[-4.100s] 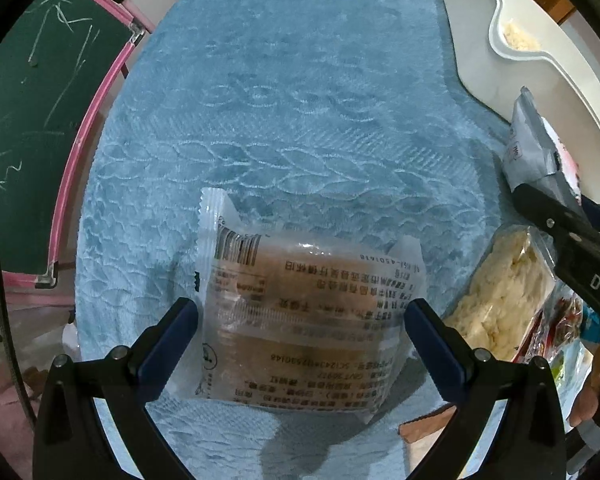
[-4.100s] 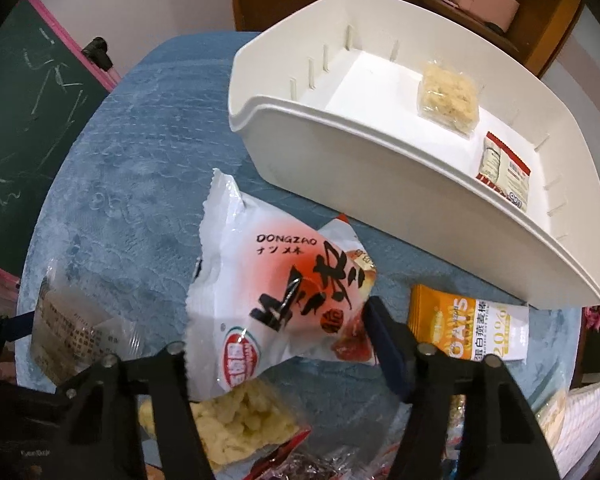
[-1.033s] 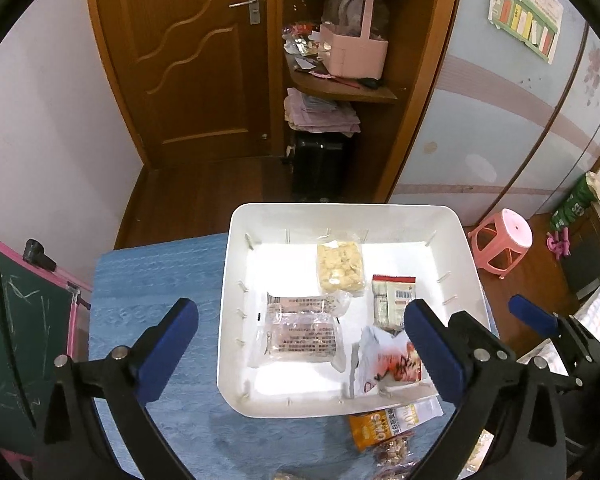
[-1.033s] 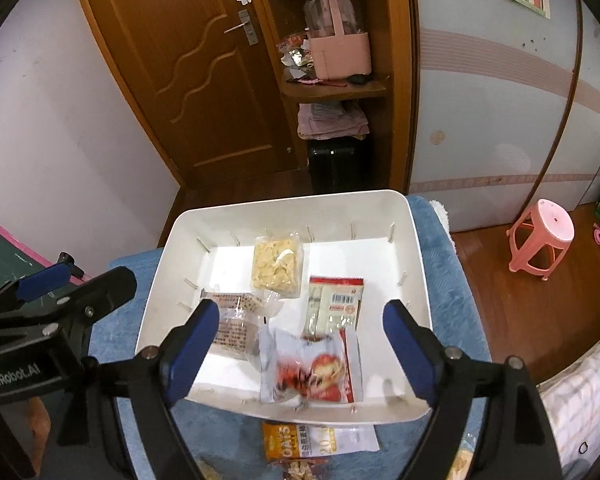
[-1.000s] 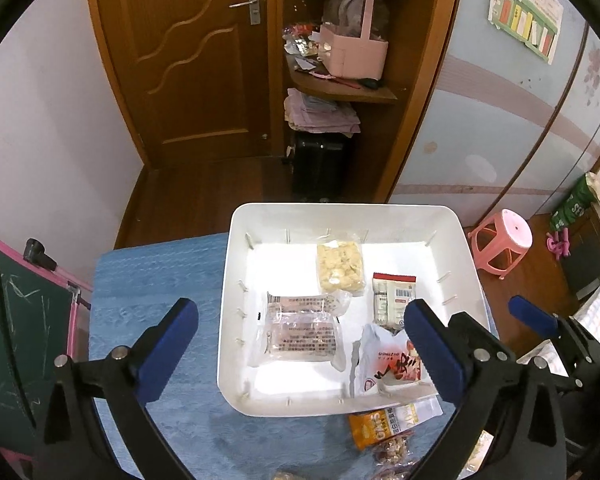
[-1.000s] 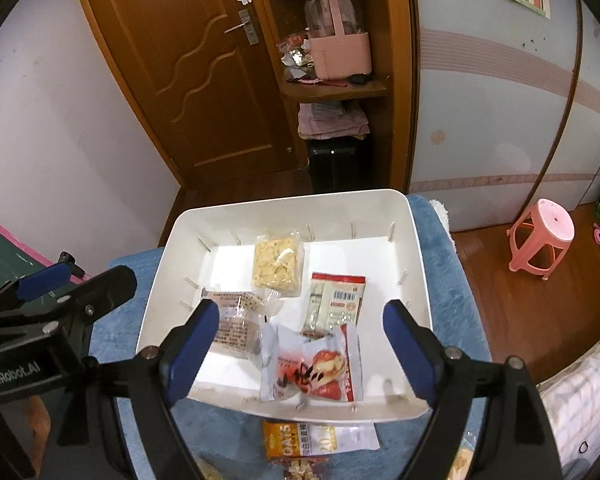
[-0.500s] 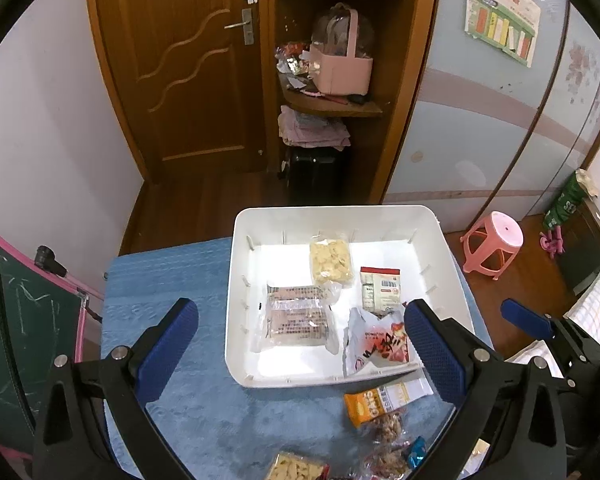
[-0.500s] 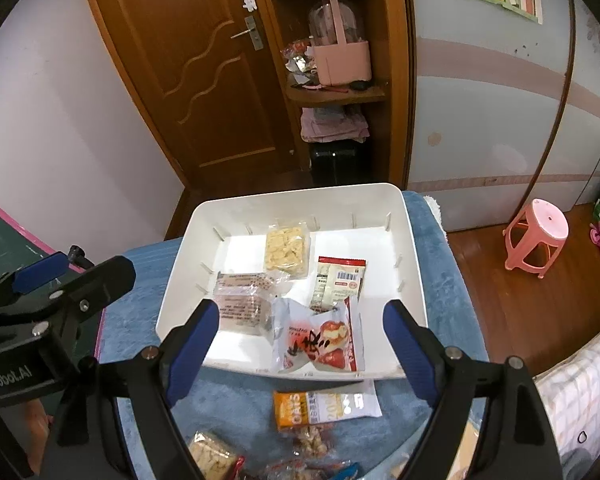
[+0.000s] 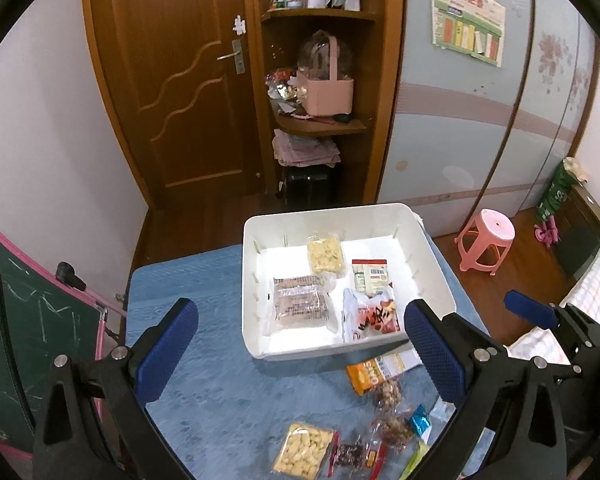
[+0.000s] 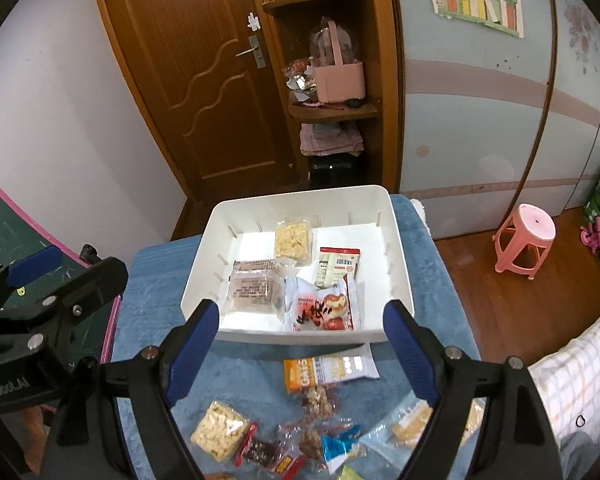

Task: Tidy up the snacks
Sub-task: 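Withdraw both tools from the tray toward the snacks on the table, then grasp the puffed corn-snack bag with the left tool while the right grasps the CALLETON cake bag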

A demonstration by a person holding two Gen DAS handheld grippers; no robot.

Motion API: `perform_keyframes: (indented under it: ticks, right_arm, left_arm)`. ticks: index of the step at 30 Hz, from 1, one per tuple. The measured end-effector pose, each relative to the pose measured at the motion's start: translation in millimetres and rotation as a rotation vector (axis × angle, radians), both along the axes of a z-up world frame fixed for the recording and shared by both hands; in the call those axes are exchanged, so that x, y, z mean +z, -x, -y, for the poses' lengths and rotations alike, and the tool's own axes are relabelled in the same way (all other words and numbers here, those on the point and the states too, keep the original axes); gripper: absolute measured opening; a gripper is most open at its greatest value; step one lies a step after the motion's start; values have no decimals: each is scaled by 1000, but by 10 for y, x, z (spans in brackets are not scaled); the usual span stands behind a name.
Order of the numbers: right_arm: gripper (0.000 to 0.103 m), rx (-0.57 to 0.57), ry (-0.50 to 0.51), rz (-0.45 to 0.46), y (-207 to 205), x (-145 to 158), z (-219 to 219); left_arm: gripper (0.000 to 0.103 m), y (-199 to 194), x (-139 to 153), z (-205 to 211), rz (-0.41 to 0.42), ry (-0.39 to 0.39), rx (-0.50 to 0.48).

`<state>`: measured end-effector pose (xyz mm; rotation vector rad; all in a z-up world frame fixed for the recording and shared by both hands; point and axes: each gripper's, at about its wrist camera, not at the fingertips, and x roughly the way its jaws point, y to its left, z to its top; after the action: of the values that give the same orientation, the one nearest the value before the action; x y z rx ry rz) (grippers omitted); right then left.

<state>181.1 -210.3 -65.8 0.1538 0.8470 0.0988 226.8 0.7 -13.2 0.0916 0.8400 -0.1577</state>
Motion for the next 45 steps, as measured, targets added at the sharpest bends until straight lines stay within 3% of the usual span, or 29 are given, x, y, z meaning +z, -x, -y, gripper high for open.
perform_keyframes:
  ticks: [11, 21, 30, 34, 37, 45]
  right_arm:
    - [85, -52, 11, 11, 532, 64, 95]
    - [85, -141, 16, -37, 864, -130, 343]
    - [85, -278, -30, -143, 953, -470, 765]
    - [97, -345, -65, -181, 921, -613, 1009]
    - [101, -382, -83, -206, 873, -731, 1131]
    - [103, -448, -135, -335, 647, -1354, 1385]
  left_arm:
    - [102, 519, 71, -128, 31, -11, -34]
    - [102, 723, -217, -282, -19, -29, -39]
    - [102, 620, -916, -386, -188, -62, -26]
    - [102, 568, -1315, -400, -275, -86, -17]
    - [102, 536, -1614, -360, -338, -122, -16]
    - [102, 495, -2218, -248, -463, -166, -35]
